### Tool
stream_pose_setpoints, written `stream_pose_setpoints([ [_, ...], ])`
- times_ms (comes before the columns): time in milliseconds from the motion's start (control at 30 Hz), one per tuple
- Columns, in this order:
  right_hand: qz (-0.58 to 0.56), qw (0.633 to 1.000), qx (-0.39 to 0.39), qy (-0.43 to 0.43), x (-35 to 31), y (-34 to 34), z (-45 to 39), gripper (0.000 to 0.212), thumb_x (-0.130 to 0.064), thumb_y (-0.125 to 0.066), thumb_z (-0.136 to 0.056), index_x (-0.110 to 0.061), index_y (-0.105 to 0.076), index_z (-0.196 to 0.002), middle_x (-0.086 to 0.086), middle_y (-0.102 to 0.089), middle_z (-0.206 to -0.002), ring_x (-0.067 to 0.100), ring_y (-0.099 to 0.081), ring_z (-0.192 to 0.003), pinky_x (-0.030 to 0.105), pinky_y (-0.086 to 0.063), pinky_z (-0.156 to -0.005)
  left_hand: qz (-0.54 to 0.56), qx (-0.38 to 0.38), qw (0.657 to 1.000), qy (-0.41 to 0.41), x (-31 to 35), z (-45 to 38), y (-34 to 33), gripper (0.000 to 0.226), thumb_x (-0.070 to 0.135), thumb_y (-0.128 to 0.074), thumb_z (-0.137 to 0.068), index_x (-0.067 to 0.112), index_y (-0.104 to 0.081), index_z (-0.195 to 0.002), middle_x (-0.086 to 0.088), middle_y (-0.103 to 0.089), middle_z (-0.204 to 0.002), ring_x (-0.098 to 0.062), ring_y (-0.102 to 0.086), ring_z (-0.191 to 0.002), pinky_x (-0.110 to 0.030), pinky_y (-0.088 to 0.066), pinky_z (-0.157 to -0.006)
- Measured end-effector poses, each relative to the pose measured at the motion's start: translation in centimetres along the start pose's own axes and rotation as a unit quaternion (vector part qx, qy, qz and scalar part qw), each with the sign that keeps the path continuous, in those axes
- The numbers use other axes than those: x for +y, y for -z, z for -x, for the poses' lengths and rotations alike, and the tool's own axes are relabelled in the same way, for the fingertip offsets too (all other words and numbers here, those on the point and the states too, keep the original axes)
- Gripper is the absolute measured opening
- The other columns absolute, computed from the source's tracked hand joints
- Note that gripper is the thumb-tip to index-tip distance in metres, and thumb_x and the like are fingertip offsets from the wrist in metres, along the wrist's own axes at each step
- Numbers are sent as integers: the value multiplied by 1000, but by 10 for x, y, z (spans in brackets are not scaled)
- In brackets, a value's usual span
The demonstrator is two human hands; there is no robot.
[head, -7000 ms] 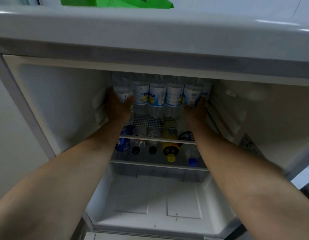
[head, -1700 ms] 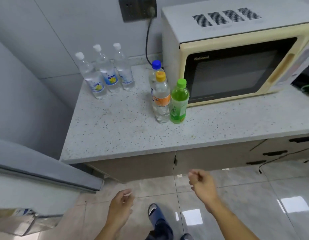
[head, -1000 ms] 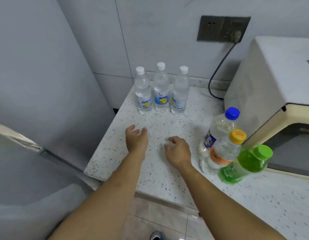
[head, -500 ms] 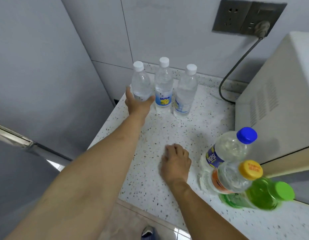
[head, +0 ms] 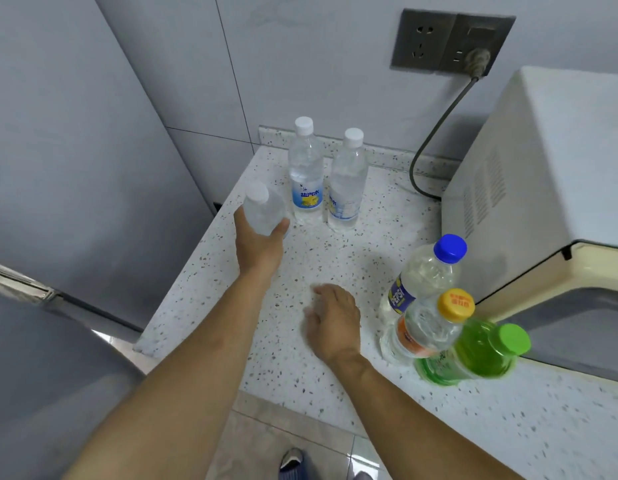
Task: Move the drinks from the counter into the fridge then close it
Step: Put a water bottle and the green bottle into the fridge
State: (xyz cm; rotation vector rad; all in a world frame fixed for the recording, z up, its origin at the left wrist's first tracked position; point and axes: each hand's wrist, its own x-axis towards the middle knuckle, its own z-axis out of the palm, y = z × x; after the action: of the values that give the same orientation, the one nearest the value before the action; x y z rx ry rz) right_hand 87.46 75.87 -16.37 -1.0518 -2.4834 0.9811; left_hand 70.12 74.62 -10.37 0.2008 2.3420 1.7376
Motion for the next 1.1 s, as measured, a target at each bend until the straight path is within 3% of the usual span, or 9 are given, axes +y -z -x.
stream_pose_setpoints([
  [100,-55,995,60,56,2,3,22,33,-15,-66,-89,-12,-63,-122,3,-62,-121,23,-55,-117,37,-44,-103,5,-16,1000,-6,-8,32,10,72,38,-79,-77,44,-34,-133,20,-47,-121,-8,-47,-110,-27,-40,-86],
  [267,-91,986,114,76,12,13,67,25,-9,-68,-87,-7,-68,-112,6,-68,-110,24,-61,-106,30,-46,-97,0,-44,998,-54,-20,76,26,73,35,-81,-77,39,-36,-134,19,-49,-126,-7,-50,-117,-25,-44,-94],
  [467,-100,980,170,35,44,38,121,23,-12,-64,-88,-12,-69,-110,-3,-66,-105,4,-52,-100,7,-35,-94,8,-79,992,-97,-25,115,36,70,43,-79,-72,45,-40,-131,19,-53,-122,-6,-54,-113,-17,-44,-88],
  [567,-154,960,225,-60,62,50,143,18,-20,-63,-90,-17,-69,-106,-7,-66,-101,11,-58,-96,25,-48,-91,16,-122,987,-101,-31,133,36,66,51,-76,-68,49,-42,-125,10,-56,-126,-8,-59,-110,-20,-51,-84],
  [633,-217,926,270,-147,70,60,146,10,-19,-67,-91,-24,-66,-99,-4,-65,-93,16,-60,-88,43,-52,-86,12,-139,985,-97,-33,142,33,70,55,-74,-67,47,-40,-127,5,-53,-129,-8,-59,-110,-10,-49,-78],
  [700,-248,893,325,-190,75,73,142,26,-15,-74,-86,-29,-56,-97,1,-59,-93,21,-56,-86,48,-51,-84,14,-143,985,-96,-33,147,30,76,56,-74,-68,41,-36,-132,6,-50,-130,-2,-57,-108,-1,-46,-70],
  [800,-257,880,350,-195,77,89,132,54,-23,-84,-77,-25,-47,-115,-2,-50,-113,13,-53,-99,32,-51,-91,14,-143,986,-87,-35,148,33,79,55,-77,-68,43,-33,-132,25,-52,-117,17,-54,-100,-2,-45,-68],
  [867,-272,885,331,-180,78,95,122,67,-30,-87,-73,-24,-45,-125,-5,-52,-120,6,-56,-108,19,-51,-90,-4,-149,986,-76,-39,147,36,74,51,-80,-68,50,-33,-124,30,-51,-112,19,-54,-95,-9,-44,-70],
  [1100,-266,891,324,-177,83,103,110,62,-39,-86,-70,-39,-49,-119,-33,-59,-106,-11,-59,-101,11,-50,-80,-16,-168,983,-73,-48,145,40,68,48,-81,-69,51,-39,-122,33,-53,-108,16,-55,-94,-14,-45,-71],
])
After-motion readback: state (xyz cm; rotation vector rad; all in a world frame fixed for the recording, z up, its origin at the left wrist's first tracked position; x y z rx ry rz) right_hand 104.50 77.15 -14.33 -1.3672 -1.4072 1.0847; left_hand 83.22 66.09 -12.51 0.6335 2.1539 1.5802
